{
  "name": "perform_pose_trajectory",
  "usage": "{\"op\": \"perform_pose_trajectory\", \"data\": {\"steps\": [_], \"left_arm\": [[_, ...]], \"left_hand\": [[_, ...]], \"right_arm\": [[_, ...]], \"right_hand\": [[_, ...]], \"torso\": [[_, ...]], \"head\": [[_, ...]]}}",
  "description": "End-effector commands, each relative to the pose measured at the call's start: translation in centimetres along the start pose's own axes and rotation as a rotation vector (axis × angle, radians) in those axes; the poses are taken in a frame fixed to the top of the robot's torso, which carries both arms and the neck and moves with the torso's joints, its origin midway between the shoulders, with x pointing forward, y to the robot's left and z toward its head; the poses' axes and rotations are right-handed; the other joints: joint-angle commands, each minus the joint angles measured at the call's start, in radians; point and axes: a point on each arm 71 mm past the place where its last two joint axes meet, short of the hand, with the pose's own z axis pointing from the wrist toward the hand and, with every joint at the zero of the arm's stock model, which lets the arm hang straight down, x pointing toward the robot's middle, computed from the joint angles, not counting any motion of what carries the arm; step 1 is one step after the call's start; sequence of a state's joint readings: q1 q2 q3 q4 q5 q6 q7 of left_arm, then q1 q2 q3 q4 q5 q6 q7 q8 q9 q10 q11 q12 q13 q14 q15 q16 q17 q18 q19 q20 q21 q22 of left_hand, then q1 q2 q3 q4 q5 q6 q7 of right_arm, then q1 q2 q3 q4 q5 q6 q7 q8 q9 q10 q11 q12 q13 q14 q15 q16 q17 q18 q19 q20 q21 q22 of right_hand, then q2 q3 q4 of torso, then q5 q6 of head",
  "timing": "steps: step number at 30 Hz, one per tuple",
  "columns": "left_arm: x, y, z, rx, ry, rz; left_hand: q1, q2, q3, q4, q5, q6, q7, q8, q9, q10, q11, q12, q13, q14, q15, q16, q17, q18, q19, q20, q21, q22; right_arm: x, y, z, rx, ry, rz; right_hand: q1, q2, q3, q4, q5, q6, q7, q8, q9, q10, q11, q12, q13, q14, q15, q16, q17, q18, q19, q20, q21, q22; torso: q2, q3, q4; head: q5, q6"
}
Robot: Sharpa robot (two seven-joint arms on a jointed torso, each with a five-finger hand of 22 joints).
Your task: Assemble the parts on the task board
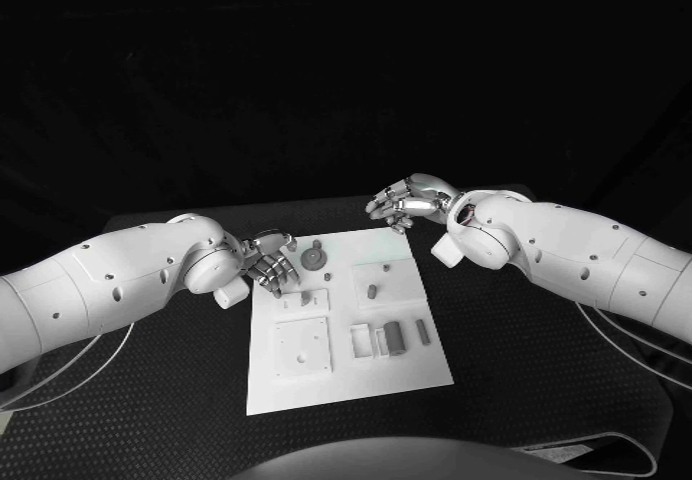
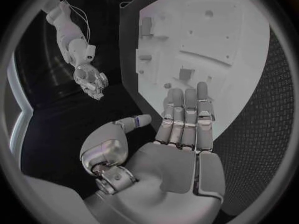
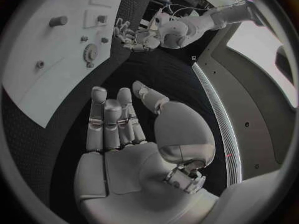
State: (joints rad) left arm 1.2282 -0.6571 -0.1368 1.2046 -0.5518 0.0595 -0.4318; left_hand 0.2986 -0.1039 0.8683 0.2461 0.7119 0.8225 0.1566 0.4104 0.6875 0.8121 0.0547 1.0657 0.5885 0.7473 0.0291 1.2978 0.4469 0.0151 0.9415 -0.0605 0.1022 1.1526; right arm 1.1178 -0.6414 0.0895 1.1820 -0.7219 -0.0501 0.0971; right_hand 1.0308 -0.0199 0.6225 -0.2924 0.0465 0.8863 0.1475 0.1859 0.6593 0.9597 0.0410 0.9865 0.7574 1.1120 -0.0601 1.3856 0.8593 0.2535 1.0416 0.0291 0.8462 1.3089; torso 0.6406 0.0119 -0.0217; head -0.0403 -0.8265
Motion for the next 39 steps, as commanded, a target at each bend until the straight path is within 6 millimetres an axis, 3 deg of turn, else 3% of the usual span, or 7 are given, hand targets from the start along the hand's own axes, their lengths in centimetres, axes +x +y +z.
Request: {"op": "perform_pose_trajectory", "data": {"steps": [1, 3, 5, 6, 12, 24, 39], "left_arm": [[0.8, 0.0, 0.0, -0.015, 0.101, 0.058], [0.8, -0.1, 0.1, -0.024, 0.084, 0.097], [0.8, -0.2, 0.1, -0.033, 0.072, 0.135], [0.9, -0.2, 0.2, -0.044, 0.067, 0.171], [1.0, -0.5, 0.4, -0.092, 0.018, 0.387], [0.8, -0.9, 0.6, -0.136, -0.059, 0.570], [2.0, -1.0, 1.4, -0.176, 0.137, 0.498]], "left_hand": [[-0.006, -0.012, -0.013, -0.025, -0.090, 0.018, -0.009, 0.021, -0.001, 0.019, -0.009, 0.012, 0.007, 0.021, -0.011, 0.010, 0.003, -0.015, 0.018, -0.009, 0.009, 0.013], [-0.021, -0.033, -0.037, -0.039, -0.292, 0.042, -0.023, 0.045, -0.003, 0.047, -0.024, 0.025, 0.013, 0.050, -0.029, 0.022, 0.004, -0.014, 0.047, -0.024, 0.019, 0.027], [-0.033, -0.033, -0.055, -0.049, -0.297, 0.074, -0.040, 0.069, 0.001, 0.080, -0.041, 0.042, 0.023, 0.083, -0.049, 0.037, 0.008, -0.014, 0.081, -0.041, 0.031, 0.038], [-0.039, -0.040, -0.107, -0.096, -0.386, 0.090, -0.051, 0.085, 0.004, 0.098, -0.052, 0.052, 0.031, 0.104, -0.063, 0.045, 0.009, -0.014, 0.101, -0.051, 0.037, 0.048], [-0.055, -0.044, -0.177, -0.196, -0.659, 0.096, -0.061, 0.097, 0.001, 0.112, -0.063, 0.046, 0.038, 0.121, -0.081, 0.043, 0.003, -0.015, 0.116, -0.067, 0.025, 0.053], [-0.078, -0.051, -0.173, -0.222, -0.663, 0.153, -0.098, 0.163, 0.060, 0.183, -0.100, 0.095, 0.070, 0.192, -0.127, 0.100, 0.023, -0.012, 0.204, -0.102, 0.052, 0.080], [-0.104, 0.060, -0.187, -0.309, -0.662, 0.184, -0.134, 0.215, 0.176, 0.221, -0.137, 0.151, 0.118, 0.232, -0.171, 0.159, 0.044, -0.015, 0.258, -0.134, 0.076, 0.133]], "right_arm": [[0.1, 0.1, 0.0, -0.007, 0.005, -0.001], [0.1, 0.0, 0.0, -0.006, 0.005, -0.001], [0.1, 0.0, 0.0, -0.006, 0.005, -0.001], [0.1, 0.0, 0.0, -0.006, 0.005, -0.001], [0.1, 0.0, 0.0, -0.006, 0.007, -0.001], [0.1, 0.0, 0.0, -0.005, 0.008, 0.000], [0.1, 0.0, 0.1, -0.003, 0.009, 0.000]], "right_hand": [[-0.007, -0.001, -0.002, 0.002, 0.004, -0.002, 0.007, -0.007, -0.001, -0.004, 0.001, 0.006, -0.001, -0.002, -0.006, -0.005, -0.001, 0.008, 0.005, -0.002, -0.007, 0.013], [-0.007, -0.001, -0.003, 0.002, 0.004, -0.002, 0.007, -0.007, -0.001, -0.004, 0.001, 0.006, -0.001, -0.001, -0.006, -0.005, -0.001, 0.008, 0.005, -0.002, -0.007, 0.013], [-0.007, -0.001, -0.003, 0.002, 0.004, -0.002, 0.007, -0.007, -0.001, -0.004, 0.001, 0.006, -0.001, -0.001, -0.006, -0.005, -0.001, 0.008, 0.005, -0.002, -0.007, 0.013], [-0.007, -0.001, -0.003, 0.002, 0.004, -0.002, 0.007, -0.007, -0.001, -0.004, 0.001, 0.006, -0.001, -0.001, -0.006, -0.005, -0.001, 0.008, 0.005, -0.002, -0.007, 0.013], [-0.007, -0.001, -0.003, 0.002, 0.004, -0.002, 0.007, -0.007, -0.001, -0.004, 0.001, 0.006, -0.001, -0.001, -0.006, -0.005, -0.001, 0.008, 0.005, -0.001, -0.007, 0.013], [-0.008, -0.002, -0.003, 0.003, 0.004, -0.002, 0.007, -0.007, -0.001, -0.003, 0.001, 0.007, -0.001, -0.001, -0.006, -0.004, -0.001, 0.008, 0.005, -0.001, -0.006, 0.013], [-0.008, -0.002, -0.003, 0.003, 0.004, -0.002, 0.007, -0.007, -0.001, -0.003, 0.001, 0.008, -0.001, -0.001, -0.006, -0.004, -0.001, 0.008, 0.005, -0.001, -0.006, 0.013]], "torso": [[0.000, 0.0004, -0.0003], [0.000, 0.0003, -0.0006], [0.000, 0.0004, -0.0011], [0.000, 0.0007, -0.0008], [0.000, 0.0009, -0.0019], [0.001, 0.0010, -0.0020], [0.001, 0.0005, -0.0010]], "head": [[0.000, -0.001], [-0.001, 0.000], [-0.001, -0.001], [0.000, -0.001], [-0.002, -0.001], [-0.006, -0.004], [-0.007, -0.008]]}}
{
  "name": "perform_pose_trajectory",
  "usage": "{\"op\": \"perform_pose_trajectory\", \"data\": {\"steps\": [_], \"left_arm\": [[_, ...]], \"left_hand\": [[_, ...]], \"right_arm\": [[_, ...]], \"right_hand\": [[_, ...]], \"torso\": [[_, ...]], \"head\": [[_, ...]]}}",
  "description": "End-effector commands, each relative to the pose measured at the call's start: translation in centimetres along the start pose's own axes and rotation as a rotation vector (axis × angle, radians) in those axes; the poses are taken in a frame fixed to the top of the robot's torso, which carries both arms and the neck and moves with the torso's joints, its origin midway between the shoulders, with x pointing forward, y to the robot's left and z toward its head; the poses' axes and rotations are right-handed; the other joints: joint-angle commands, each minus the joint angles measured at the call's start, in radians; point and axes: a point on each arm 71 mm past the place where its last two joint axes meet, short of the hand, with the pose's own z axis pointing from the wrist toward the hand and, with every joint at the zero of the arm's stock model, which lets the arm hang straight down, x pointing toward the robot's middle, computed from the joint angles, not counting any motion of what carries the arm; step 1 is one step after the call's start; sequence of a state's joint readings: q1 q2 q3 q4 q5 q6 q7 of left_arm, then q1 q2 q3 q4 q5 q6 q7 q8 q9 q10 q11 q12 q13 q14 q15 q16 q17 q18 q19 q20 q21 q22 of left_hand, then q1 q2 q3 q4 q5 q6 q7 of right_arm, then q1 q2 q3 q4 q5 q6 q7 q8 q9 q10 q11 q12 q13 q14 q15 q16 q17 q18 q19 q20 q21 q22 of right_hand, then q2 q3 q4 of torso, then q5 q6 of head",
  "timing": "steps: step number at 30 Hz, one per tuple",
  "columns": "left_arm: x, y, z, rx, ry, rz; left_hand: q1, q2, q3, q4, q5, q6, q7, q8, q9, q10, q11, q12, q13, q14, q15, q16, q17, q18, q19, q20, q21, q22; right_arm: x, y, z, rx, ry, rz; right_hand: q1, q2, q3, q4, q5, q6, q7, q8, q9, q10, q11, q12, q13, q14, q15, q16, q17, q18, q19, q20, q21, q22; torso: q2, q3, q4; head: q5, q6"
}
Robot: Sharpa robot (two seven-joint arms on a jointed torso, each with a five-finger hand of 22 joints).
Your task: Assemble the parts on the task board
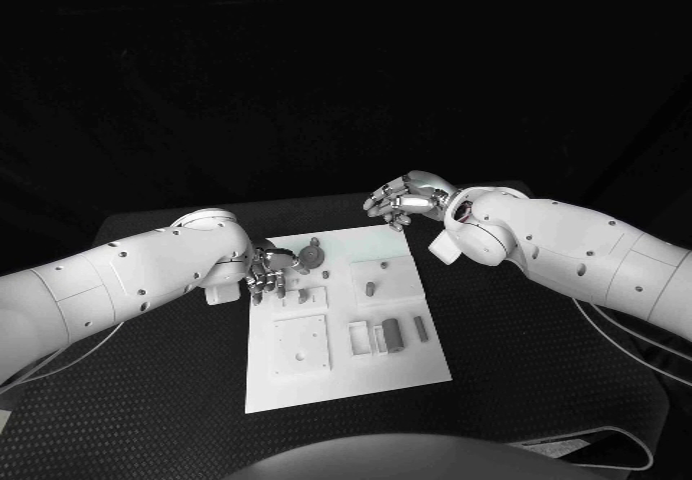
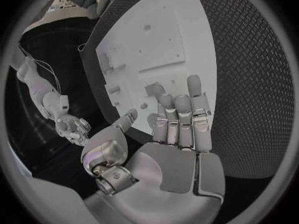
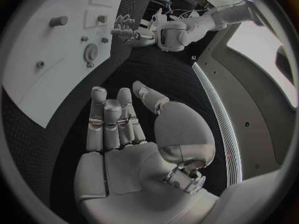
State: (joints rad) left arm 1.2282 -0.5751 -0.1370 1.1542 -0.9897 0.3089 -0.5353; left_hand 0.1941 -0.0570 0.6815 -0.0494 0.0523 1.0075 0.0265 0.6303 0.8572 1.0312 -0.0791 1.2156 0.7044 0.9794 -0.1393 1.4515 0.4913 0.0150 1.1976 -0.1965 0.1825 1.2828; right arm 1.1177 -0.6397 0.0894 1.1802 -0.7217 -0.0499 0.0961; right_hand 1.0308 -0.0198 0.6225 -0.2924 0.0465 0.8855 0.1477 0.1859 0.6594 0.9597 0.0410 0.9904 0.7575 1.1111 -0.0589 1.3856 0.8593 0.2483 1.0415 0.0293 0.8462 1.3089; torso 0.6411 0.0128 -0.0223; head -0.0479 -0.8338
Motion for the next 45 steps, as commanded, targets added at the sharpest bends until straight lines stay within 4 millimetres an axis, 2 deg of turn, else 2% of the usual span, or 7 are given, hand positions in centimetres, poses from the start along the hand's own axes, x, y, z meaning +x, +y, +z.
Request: {"op": "perform_pose_trajectory", "data": {"steps": [1, 7, 17, 26, 38, 45], "left_arm": [[0.7, -0.3, 0.1, 0.016, 0.127, -0.015], [0.8, -0.5, 0.4, 0.025, 0.167, -0.050], [0.7, -1.0, 0.6, 0.024, 0.136, -0.030], [0.8, -1.1, 1.0, 0.001, 0.106, 0.006], [0.5, -1.0, 1.3, -0.008, 0.071, 0.000], [0.6, -1.2, 1.4, -0.003, 0.078, -0.004]], "left_hand": [[-0.001, 0.016, -0.001, -0.026, -0.003, -0.003, -0.003, -0.009, 0.011, 0.000, -0.002, 0.000, 0.003, -0.002, -0.003, 0.005, -0.002, -0.015, 0.001, 0.002, -0.006, 0.006], [-0.007, 0.036, 0.001, -0.081, -0.003, -0.012, 0.004, -0.032, 0.028, -0.011, 0.005, -0.010, 0.005, -0.012, -0.001, -0.001, -0.008, -0.015, -0.006, 0.007, -0.018, 0.013], [-0.012, 0.060, 0.006, -0.129, -0.002, -0.015, 0.009, -0.055, 0.045, -0.016, 0.010, -0.018, 0.005, -0.018, 0.003, -0.005, -0.014, -0.015, -0.008, 0.011, -0.030, 0.018], [-0.003, 0.085, 0.014, -0.171, -0.001, -0.022, 0.018, -0.082, 0.057, -0.028, 0.018, -0.030, 0.002, -0.030, 0.010, -0.014, -0.022, -0.015, -0.016, 0.019, -0.048, 0.019], [0.023, 0.118, 0.025, -0.180, 0.000, -0.022, 0.021, -0.098, 0.067, -0.031, 0.022, -0.034, 0.002, -0.034, 0.016, -0.016, -0.026, -0.015, -0.015, 0.023, -0.058, 0.023], [0.031, 0.116, 0.023, -0.187, 0.000, -0.022, 0.022, -0.104, 0.071, -0.033, 0.023, -0.035, 0.002, -0.035, 0.016, -0.017, -0.027, -0.015, -0.015, 0.024, -0.061, 0.024]], "right_arm": [[0.1, 0.0, 0.0, -0.004, 0.009, 0.000], [0.1, 0.0, 0.0, -0.003, 0.006, -0.001], [0.2, 0.1, 0.0, -0.005, 0.006, -0.001], [0.1, 0.1, 0.0, -0.005, 0.006, -0.001], [0.2, 0.1, 0.0, -0.006, 0.007, -0.001], [0.2, 0.2, 0.0, -0.007, 0.009, 0.000]], "right_hand": [[-0.009, -0.002, -0.003, 0.003, 0.004, -0.001, 0.007, -0.007, -0.001, -0.003, 0.001, 0.004, -0.001, 0.000, -0.007, -0.004, -0.001, 0.014, 0.005, -0.002, -0.006, 0.013], [-0.009, -0.002, -0.003, 0.003, 0.004, -0.001, 0.007, -0.007, -0.001, -0.003, 0.001, 0.004, -0.001, 0.000, -0.007, -0.004, -0.001, 0.014, 0.005, -0.002, -0.006, 0.013], [-0.009, -0.002, -0.003, 0.003, 0.004, -0.001, 0.007, -0.007, -0.001, -0.003, 0.001, 0.004, -0.002, 0.000, -0.007, -0.004, -0.002, 0.014, 0.005, -0.002, -0.006, 0.013], [-0.009, -0.002, -0.003, 0.003, 0.004, -0.001, 0.007, -0.007, -0.001, -0.003, 0.001, 0.004, -0.002, 0.000, -0.007, -0.004, -0.002, 0.014, 0.005, -0.002, -0.006, 0.013], [-0.010, -0.003, -0.003, 0.003, 0.004, -0.001, 0.007, -0.007, -0.001, -0.003, 0.001, 0.004, -0.002, 0.000, -0.007, -0.004, -0.002, 0.014, 0.006, -0.002, -0.006, 0.013], [-0.010, -0.003, -0.003, 0.003, 0.004, -0.001, 0.007, -0.007, -0.001, -0.003, 0.001, 0.004, -0.002, 0.000, -0.007, -0.004, -0.002, 0.014, 0.006, -0.002, -0.006, 0.013]], "torso": [[0.000, -0.0003, -0.0007], [0.002, 0.0002, -0.0013], [0.001, 0.0012, -0.0006], [0.001, 0.0002, -0.0014], [0.001, 0.0006, -0.0001], [0.001, 0.0004, -0.0006]], "head": [[0.001, -0.001], [0.000, -0.002], [-0.002, -0.007], [-0.005, -0.010], [-0.006, -0.013], [-0.005, -0.016]]}}
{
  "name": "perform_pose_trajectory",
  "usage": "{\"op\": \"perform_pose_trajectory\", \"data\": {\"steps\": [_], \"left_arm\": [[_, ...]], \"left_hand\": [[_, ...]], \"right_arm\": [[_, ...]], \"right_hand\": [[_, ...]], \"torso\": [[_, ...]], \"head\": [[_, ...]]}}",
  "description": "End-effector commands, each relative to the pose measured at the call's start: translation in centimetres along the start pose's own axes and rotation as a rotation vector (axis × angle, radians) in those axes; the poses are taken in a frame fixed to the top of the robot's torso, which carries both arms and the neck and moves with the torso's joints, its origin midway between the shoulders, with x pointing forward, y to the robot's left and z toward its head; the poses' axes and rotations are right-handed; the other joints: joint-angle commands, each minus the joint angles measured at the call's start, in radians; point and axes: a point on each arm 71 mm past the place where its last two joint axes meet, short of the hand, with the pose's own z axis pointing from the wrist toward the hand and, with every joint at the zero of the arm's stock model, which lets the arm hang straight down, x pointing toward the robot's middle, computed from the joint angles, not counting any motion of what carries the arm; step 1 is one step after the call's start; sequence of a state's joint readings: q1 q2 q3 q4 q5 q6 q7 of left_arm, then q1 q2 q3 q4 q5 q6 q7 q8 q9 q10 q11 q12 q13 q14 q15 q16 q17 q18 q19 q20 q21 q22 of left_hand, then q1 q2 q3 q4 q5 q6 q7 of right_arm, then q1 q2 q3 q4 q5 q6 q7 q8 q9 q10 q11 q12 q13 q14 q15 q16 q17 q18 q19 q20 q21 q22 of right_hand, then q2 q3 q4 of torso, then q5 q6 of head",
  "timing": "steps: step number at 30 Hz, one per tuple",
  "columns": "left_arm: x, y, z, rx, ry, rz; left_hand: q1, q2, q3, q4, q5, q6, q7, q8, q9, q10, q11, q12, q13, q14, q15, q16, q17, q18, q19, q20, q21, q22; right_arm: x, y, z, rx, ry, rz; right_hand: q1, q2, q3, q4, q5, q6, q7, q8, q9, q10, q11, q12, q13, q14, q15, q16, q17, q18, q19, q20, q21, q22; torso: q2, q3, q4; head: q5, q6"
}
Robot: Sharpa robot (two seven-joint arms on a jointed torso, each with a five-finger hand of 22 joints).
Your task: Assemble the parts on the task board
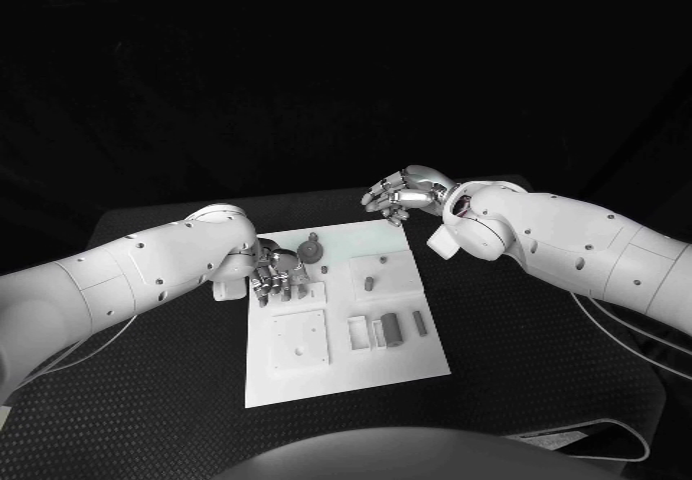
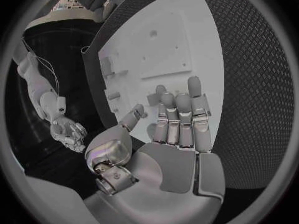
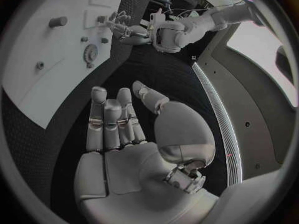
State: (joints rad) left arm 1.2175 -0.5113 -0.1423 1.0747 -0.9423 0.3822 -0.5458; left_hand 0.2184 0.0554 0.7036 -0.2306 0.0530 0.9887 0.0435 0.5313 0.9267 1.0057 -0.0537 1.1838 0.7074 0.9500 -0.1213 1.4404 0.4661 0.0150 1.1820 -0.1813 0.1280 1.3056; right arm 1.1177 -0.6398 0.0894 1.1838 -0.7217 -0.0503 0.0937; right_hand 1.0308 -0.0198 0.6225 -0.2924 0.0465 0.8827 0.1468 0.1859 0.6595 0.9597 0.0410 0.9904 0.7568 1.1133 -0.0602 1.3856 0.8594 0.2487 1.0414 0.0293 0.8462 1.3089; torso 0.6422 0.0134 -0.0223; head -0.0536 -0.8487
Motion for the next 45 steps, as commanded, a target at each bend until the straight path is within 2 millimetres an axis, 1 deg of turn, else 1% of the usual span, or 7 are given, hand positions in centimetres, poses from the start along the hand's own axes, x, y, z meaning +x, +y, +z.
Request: {"op": "perform_pose_trajectory", "data": {"steps": [1, 10, 15, 19, 29, 39, 45], "left_arm": [[0.0, -0.3, 0.1, 0.009, -0.011, -0.003], [-0.1, -0.1, 0.5, -0.005, -0.020, -0.017], [0.0, -0.4, 0.7, 0.004, -0.020, -0.017], [0.2, -0.6, 0.8, 0.012, -0.016, -0.019], [0.2, -0.4, 1.1, 0.004, -0.018, -0.028], [0.7, -0.7, 1.5, 0.011, -0.007, -0.025], [0.7, -0.6, 1.5, 0.008, -0.008, -0.027]], "left_hand": [[0.007, 0.003, 0.000, -0.005, 0.000, -0.005, 0.006, -0.007, 0.002, -0.009, -0.001, -0.004, -0.001, -0.007, -0.001, -0.006, -0.002, -0.015, 0.000, 0.009, -0.008, 0.001], [0.019, 0.006, -0.004, -0.006, 0.000, -0.023, 0.016, -0.035, 0.006, -0.017, 0.007, -0.002, 0.002, -0.012, 0.000, -0.004, -0.003, -0.015, 0.000, 0.011, -0.016, 0.005], [0.026, 0.013, -0.003, -0.009, 0.000, -0.022, 0.017, -0.038, 0.009, -0.018, 0.008, 0.001, 0.004, -0.013, -0.001, -0.002, -0.003, -0.015, 0.001, 0.011, -0.018, 0.007], [0.034, 0.028, -0.003, -0.009, 0.001, -0.020, 0.017, -0.043, 0.013, -0.019, 0.009, 0.003, 0.006, -0.013, -0.001, 0.000, -0.003, -0.015, 0.003, 0.011, -0.020, 0.009], [0.033, 0.029, -0.008, -0.003, 0.000, -0.023, 0.019, -0.053, 0.015, -0.023, 0.011, 0.003, 0.006, -0.016, 0.000, 0.000, -0.004, -0.015, 0.002, 0.013, -0.024, 0.011], [0.041, 0.044, -0.008, -0.002, 0.000, -0.024, 0.021, -0.060, 0.018, -0.026, 0.013, 0.004, 0.007, -0.018, 0.000, 0.001, -0.005, -0.015, 0.001, 0.013, -0.027, 0.013], [0.051, 0.052, -0.007, -0.007, 0.000, -0.022, 0.022, -0.064, 0.021, -0.028, 0.013, 0.005, 0.008, -0.019, 0.001, 0.002, -0.006, -0.015, 0.002, 0.014, -0.029, 0.015]], "right_arm": [[0.1, 0.1, 0.0, -0.007, 0.006, -0.001], [0.1, 0.1, 0.0, -0.006, 0.006, -0.001], [0.2, 0.1, 0.0, -0.007, 0.008, -0.001], [0.2, 0.1, 0.0, -0.008, 0.009, -0.001], [0.2, 0.1, 0.1, -0.008, 0.010, 0.000], [0.2, 0.1, 0.1, -0.007, 0.012, 0.000], [0.2, 0.1, 0.1, -0.007, 0.013, 0.000]], "right_hand": [[-0.010, -0.003, -0.003, 0.003, 0.004, 0.002, 0.008, -0.007, -0.001, -0.003, 0.001, 0.004, -0.001, -0.002, -0.006, -0.004, -0.002, 0.013, 0.006, -0.002, -0.006, 0.013], [-0.011, -0.003, -0.003, 0.003, 0.004, 0.002, 0.008, -0.007, -0.001, -0.003, 0.001, 0.005, -0.001, -0.002, -0.006, -0.004, -0.002, 0.013, 0.006, -0.002, -0.006, 0.014], [-0.011, -0.003, -0.003, 0.003, 0.004, 0.002, 0.008, -0.007, -0.001, -0.003, 0.001, 0.005, -0.002, -0.002, -0.006, -0.004, -0.002, 0.013, 0.006, -0.002, -0.006, 0.014], [-0.011, -0.002, -0.003, 0.003, 0.004, 0.002, 0.007, -0.007, -0.001, -0.003, 0.001, 0.005, -0.002, -0.002, -0.006, -0.004, -0.002, 0.013, 0.006, -0.002, -0.006, 0.014], [-0.013, -0.002, -0.004, 0.004, 0.004, 0.002, 0.008, -0.007, -0.001, -0.002, 0.001, 0.005, -0.002, -0.002, -0.006, -0.004, -0.002, 0.013, 0.006, -0.002, -0.006, 0.014], [-0.014, -0.002, -0.003, 0.004, 0.004, 0.002, 0.008, -0.007, -0.001, -0.002, 0.001, 0.005, -0.002, -0.002, -0.006, -0.004, -0.002, 0.013, 0.006, -0.002, -0.006, 0.014], [-0.014, -0.002, -0.003, 0.004, 0.004, 0.002, 0.008, -0.007, -0.001, -0.002, 0.001, 0.005, -0.002, -0.002, -0.006, -0.004, -0.002, 0.013, 0.006, -0.002, -0.006, 0.014]], "torso": [[0.000, -0.0004, -0.0006], [-0.001, -0.0003, -0.0002], [-0.001, -0.0009, -0.0002], [-0.001, -0.0009, 0.0002], [-0.002, -0.0011, 0.0006], [-0.001, -0.0018, -0.0001], [-0.002, -0.0009, 0.0000]], "head": [[0.000, -0.001], [0.000, -0.002], [-0.001, -0.003], [0.000, -0.004], [0.001, -0.005], [0.000, -0.005], [-0.001, -0.006]]}}
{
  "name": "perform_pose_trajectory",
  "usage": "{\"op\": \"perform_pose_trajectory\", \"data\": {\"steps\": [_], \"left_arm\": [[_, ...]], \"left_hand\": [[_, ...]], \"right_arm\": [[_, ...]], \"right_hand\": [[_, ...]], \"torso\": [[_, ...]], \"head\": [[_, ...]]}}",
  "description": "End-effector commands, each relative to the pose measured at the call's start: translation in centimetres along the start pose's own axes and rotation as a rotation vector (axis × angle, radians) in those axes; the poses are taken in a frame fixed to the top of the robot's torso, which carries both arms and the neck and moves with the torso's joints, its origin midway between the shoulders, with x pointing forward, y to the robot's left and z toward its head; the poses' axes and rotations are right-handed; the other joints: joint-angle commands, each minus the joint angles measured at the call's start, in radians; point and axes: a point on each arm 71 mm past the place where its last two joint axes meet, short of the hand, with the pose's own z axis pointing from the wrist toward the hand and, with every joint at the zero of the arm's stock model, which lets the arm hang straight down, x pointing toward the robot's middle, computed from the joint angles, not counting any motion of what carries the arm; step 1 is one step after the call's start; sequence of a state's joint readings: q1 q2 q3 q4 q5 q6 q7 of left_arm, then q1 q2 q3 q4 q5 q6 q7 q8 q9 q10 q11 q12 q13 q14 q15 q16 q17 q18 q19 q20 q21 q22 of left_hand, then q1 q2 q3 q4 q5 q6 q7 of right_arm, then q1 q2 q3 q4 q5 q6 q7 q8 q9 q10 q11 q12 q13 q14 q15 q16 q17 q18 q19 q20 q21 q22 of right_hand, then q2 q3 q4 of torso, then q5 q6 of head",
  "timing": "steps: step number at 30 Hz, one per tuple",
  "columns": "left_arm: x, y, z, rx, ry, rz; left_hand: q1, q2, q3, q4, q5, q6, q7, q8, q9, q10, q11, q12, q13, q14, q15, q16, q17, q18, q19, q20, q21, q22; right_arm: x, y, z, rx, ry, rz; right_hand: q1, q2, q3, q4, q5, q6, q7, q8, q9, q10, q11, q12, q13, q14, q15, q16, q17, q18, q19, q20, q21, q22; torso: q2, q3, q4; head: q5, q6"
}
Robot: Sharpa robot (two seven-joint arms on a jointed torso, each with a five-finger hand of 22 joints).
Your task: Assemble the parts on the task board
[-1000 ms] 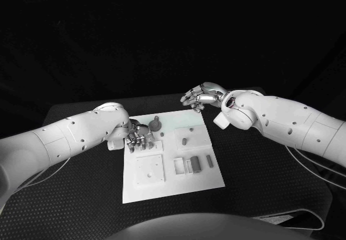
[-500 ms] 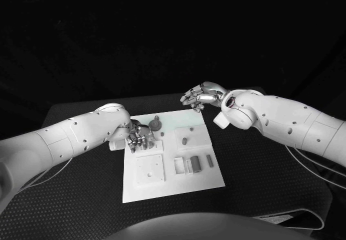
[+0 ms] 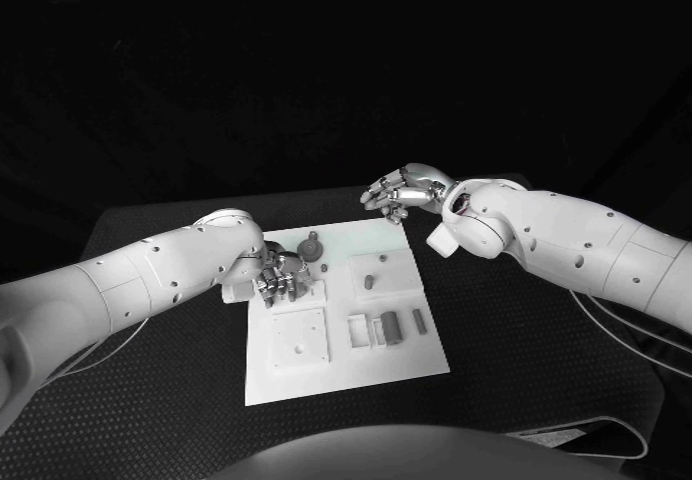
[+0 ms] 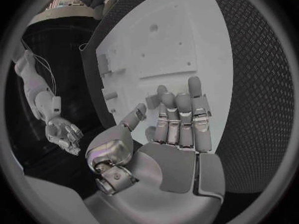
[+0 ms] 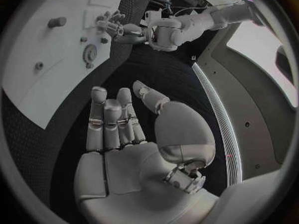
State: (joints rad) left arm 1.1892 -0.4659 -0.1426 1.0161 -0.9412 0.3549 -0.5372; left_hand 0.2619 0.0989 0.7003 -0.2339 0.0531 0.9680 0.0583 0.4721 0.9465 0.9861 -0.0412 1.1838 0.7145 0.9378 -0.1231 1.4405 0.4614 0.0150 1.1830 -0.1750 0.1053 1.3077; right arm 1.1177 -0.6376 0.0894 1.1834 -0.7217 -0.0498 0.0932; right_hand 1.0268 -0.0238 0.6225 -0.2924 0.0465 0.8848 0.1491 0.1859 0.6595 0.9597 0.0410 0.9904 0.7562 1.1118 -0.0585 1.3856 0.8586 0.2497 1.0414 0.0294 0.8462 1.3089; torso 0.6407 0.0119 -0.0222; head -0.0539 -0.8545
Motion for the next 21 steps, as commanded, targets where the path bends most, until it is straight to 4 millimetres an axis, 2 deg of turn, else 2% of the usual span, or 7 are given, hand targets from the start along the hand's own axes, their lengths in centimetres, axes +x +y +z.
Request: {"op": "perform_pose_trajectory", "data": {"steps": [1, 7, 14, 16, 17, 21], "left_arm": [[-0.01, -0.18, 0.01, 0.014, -0.003, -0.005], [0.01, -0.21, -0.01, 0.016, -0.004, -0.005], [0.04, -0.31, -0.03, 0.020, -0.007, -0.005], [0.05, -0.32, -0.04, 0.018, -0.008, -0.006], [0.06, -0.32, -0.04, 0.018, -0.007, -0.005], [0.02, -0.29, -0.05, 0.019, -0.011, -0.008]], "left_hand": [[0.011, 0.009, -0.004, -0.006, 0.000, -0.001, 0.007, -0.005, 0.002, -0.008, 0.001, 0.005, 0.002, -0.007, 0.003, 0.003, -0.001, -0.015, 0.001, 0.008, -0.007, 0.013], [0.058, 0.005, 0.002, -0.010, -0.001, 0.003, 0.007, -0.014, 0.012, -0.009, 0.001, 0.007, 0.003, -0.007, 0.003, 0.005, -0.003, -0.015, 0.005, 0.008, -0.011, 0.017], [0.186, 0.009, 0.007, -0.039, 0.009, 0.010, 0.007, -0.031, 0.028, -0.007, 0.001, 0.009, 0.002, -0.006, 0.002, 0.008, -0.006, -0.015, 0.011, 0.008, -0.016, 0.020], [0.250, -0.003, 0.003, -0.042, 0.012, 0.011, 0.009, -0.040, 0.033, -0.006, 0.002, 0.010, 0.002, -0.005, 0.002, 0.009, -0.008, -0.015, 0.014, 0.010, -0.018, 0.020], [0.287, -0.011, -0.010, -0.037, 0.012, 0.008, 0.012, -0.056, 0.033, -0.006, 0.005, 0.010, 0.001, -0.005, 0.003, 0.010, -0.010, -0.015, 0.015, 0.011, -0.022, 0.020], [0.327, -0.020, -0.020, -0.039, 0.012, 0.009, 0.014, -0.074, 0.034, -0.006, 0.007, 0.011, 0.001, -0.005, 0.004, 0.011, -0.012, -0.015, 0.016, 0.011, -0.025, 0.020]], "right_arm": [[0.15, 0.08, 0.03, -0.007, 0.011, 0.000], [0.17, 0.08, 0.08, -0.007, 0.012, 0.000], [0.19, 0.07, 0.09, -0.005, 0.014, 0.000], [0.18, 0.06, 0.09, -0.005, 0.014, 0.000], [0.18, 0.06, 0.09, -0.005, 0.014, 0.000], [0.19, 0.05, 0.11, -0.005, 0.015, 0.000]], "right_hand": [[-0.010, 0.002, -0.003, 0.004, 0.004, 0.000, 0.005, -0.007, -0.001, -0.002, 0.001, 0.005, -0.001, 0.000, -0.007, -0.004, -0.001, 0.012, 0.006, -0.002, -0.006, 0.014], [-0.010, 0.002, -0.003, 0.004, 0.004, 0.000, 0.005, -0.007, -0.001, -0.002, 0.001, 0.005, -0.001, 0.000, -0.007, -0.004, -0.001, 0.012, 0.006, -0.002, -0.006, 0.014], [-0.011, 0.002, -0.003, 0.004, 0.004, 0.000, 0.005, -0.007, -0.001, -0.002, 0.001, 0.005, -0.002, 0.000, -0.007, -0.004, -0.001, 0.012, 0.006, -0.002, -0.006, 0.014], [-0.011, 0.002, -0.004, 0.004, 0.004, 0.000, 0.005, -0.007, -0.001, -0.002, 0.001, 0.006, -0.002, 0.000, -0.007, -0.004, -0.001, 0.012, 0.006, -0.002, -0.006, 0.014], [-0.011, 0.003, -0.004, 0.004, 0.004, 0.000, 0.005, -0.007, -0.001, -0.002, 0.001, 0.006, -0.002, 0.000, -0.007, -0.004, -0.001, 0.012, 0.006, -0.002, -0.006, 0.014], [-0.012, 0.003, -0.004, 0.004, 0.004, 0.000, 0.005, -0.007, -0.001, -0.002, 0.001, 0.006, -0.002, 0.000, -0.007, -0.004, -0.001, 0.012, 0.006, -0.002, -0.006, 0.013]], "torso": [[0.000, 0.0006, 0.0000], [0.000, 0.0007, 0.0001], [0.000, 0.0007, -0.0002], [0.000, 0.0007, -0.0002], [0.000, 0.0006, -0.0001], [0.000, 0.0011, -0.0003]], "head": [[0.000, -0.001], [0.000, -0.001], [0.000, -0.002], [0.000, -0.002], [0.000, -0.002], [0.000, -0.003]]}}
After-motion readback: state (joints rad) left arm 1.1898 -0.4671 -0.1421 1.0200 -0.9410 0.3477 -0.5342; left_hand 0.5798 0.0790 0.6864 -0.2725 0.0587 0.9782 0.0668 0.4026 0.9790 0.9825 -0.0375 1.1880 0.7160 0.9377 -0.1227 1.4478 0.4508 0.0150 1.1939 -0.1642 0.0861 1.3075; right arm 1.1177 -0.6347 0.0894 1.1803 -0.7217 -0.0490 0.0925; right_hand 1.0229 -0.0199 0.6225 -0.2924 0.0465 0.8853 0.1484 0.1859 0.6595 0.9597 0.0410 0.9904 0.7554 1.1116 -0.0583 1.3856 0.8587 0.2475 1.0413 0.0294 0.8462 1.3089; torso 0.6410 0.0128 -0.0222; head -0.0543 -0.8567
